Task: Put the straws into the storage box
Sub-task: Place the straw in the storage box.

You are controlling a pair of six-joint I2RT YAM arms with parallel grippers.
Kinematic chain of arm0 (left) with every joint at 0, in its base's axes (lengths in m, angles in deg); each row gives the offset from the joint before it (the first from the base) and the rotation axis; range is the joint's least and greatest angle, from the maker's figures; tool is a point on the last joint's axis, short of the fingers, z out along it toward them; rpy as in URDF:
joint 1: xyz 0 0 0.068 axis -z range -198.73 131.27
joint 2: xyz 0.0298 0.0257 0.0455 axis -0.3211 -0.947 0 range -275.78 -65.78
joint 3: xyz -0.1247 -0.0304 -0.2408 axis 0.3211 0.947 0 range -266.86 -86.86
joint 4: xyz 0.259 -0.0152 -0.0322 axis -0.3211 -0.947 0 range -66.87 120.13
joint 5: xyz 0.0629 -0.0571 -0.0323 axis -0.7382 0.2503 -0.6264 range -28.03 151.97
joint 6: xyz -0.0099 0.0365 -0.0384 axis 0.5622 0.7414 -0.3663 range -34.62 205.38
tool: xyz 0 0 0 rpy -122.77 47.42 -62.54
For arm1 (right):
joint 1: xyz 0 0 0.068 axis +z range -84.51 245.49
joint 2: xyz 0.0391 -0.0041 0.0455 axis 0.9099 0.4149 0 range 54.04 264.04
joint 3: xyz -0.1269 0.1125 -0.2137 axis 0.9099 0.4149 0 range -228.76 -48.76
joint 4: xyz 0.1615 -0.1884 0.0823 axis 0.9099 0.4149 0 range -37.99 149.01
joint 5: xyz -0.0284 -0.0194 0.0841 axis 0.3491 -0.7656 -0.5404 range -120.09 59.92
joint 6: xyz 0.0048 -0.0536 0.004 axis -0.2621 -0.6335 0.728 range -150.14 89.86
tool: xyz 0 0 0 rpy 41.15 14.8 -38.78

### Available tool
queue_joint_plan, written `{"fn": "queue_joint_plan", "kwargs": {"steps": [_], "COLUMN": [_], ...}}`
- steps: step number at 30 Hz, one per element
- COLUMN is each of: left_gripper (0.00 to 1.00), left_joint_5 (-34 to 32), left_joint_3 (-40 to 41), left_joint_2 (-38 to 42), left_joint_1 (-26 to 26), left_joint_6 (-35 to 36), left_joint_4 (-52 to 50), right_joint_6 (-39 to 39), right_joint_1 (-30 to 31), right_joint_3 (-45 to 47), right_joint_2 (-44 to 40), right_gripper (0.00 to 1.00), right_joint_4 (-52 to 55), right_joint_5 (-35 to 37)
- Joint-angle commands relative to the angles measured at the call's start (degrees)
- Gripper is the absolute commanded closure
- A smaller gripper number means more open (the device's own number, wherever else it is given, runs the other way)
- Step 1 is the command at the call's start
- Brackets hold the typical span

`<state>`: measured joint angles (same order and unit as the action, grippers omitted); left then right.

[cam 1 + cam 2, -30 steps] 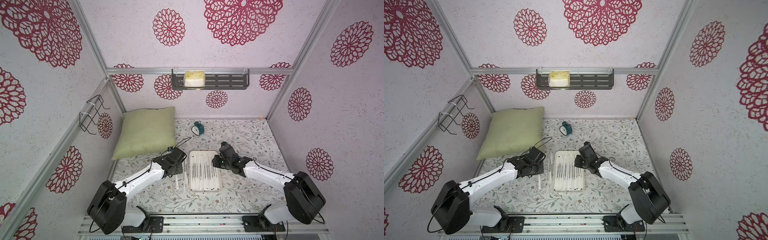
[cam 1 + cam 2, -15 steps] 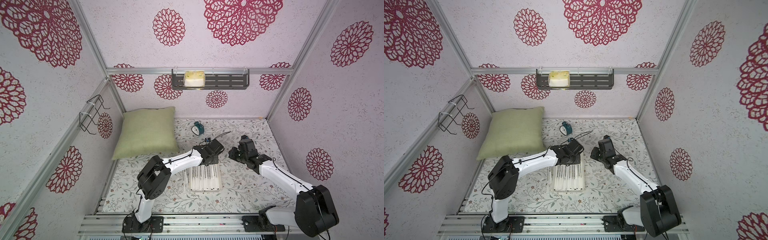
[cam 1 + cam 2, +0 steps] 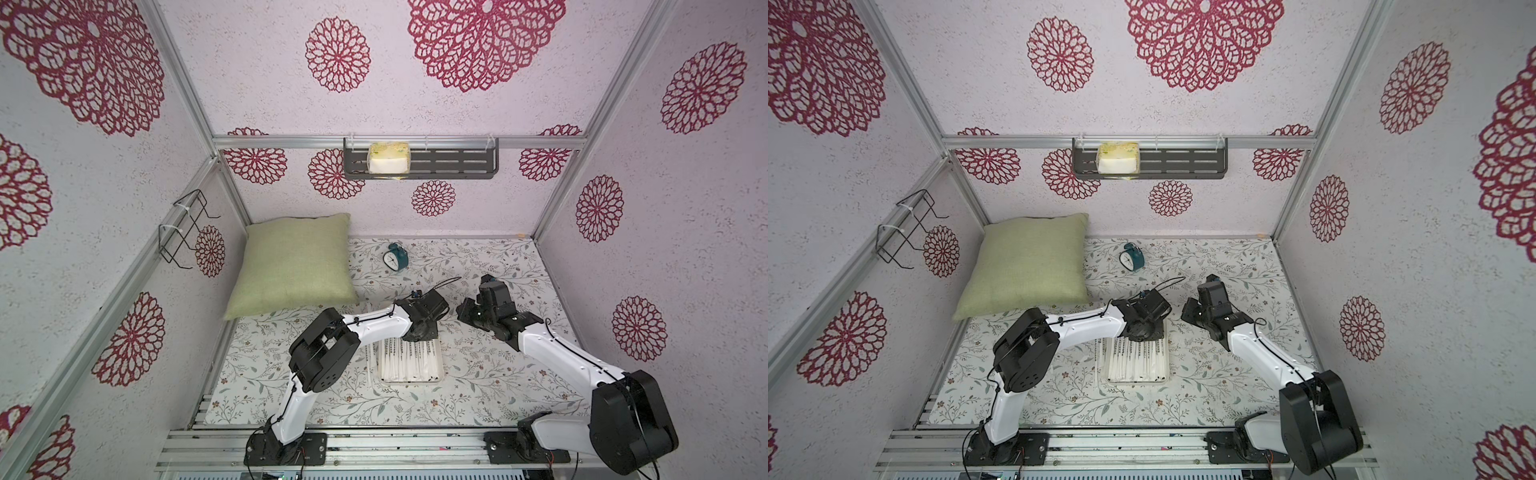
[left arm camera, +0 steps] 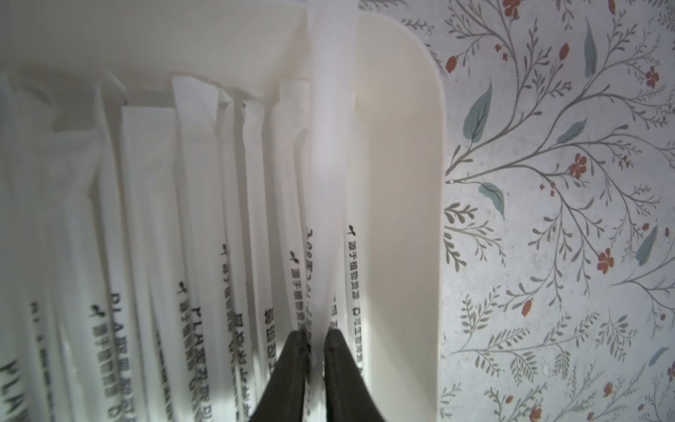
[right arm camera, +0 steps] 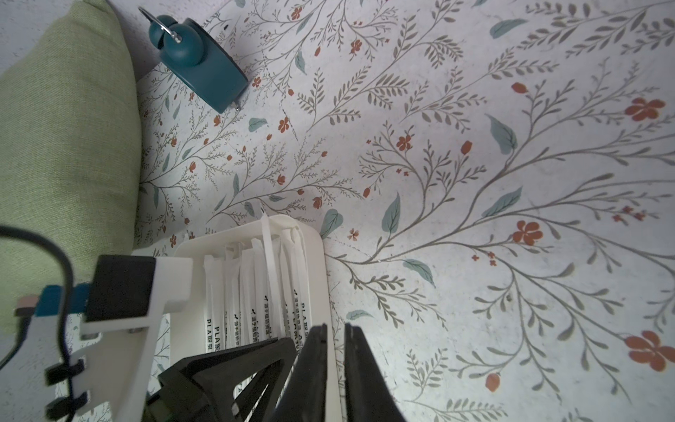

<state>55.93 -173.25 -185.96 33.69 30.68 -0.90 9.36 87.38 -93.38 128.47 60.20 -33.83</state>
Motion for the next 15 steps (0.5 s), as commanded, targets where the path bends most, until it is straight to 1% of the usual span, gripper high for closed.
{"fn": "queue_joint_plan", "kwargs": {"steps": [1, 3, 4, 7, 9, 11, 15], "left_gripper": [0.78, 0.74, 0.73, 0.73, 0.74, 0.74, 0.72], "left_joint_5": [0.6, 0.3, 0.3, -0.2, -0.9, -2.1, -8.4], "left_joint_3": [-1.2, -1.1, -1.0, -0.8, -0.5, 0.4, 7.4], "left_joint_2": [0.3, 1.0, 1.5, 4.5, 6.9, 11.2, 22.2], "left_joint_1": [0.5, 0.4, 0.3, 0.2, -0.1, -0.9, -4.4], "left_joint_6": [0.3, 0.3, 0.4, 0.8, 1.2, 1.8, 4.0], "left_joint_4": [-1.2, -2.0, -2.2, -2.6, -3.1, -4.5, -7.6], "right_joint_6": [-0.3, -0.2, -0.2, -0.2, -0.4, -0.6, -0.3], "right_joint_1": [-0.1, 0.0, 0.1, 1.0, 2.9, 5.2, 9.9], "right_joint_3": [-0.4, -0.5, -0.6, -1.2, -2.1, -3.5, -6.6], "right_joint_2": [-0.4, -0.1, 0.1, 0.9, 1.5, 2.5, 6.1], "right_gripper": [0.84, 0.84, 0.84, 0.84, 0.84, 0.84, 0.85], "right_joint_4": [-1.6, -1.8, -1.9, -2.0, -1.5, -1.0, -1.1], "right_joint_5": [-1.0, -1.1, -1.2, -1.0, 0.6, 2.1, 4.5]}}
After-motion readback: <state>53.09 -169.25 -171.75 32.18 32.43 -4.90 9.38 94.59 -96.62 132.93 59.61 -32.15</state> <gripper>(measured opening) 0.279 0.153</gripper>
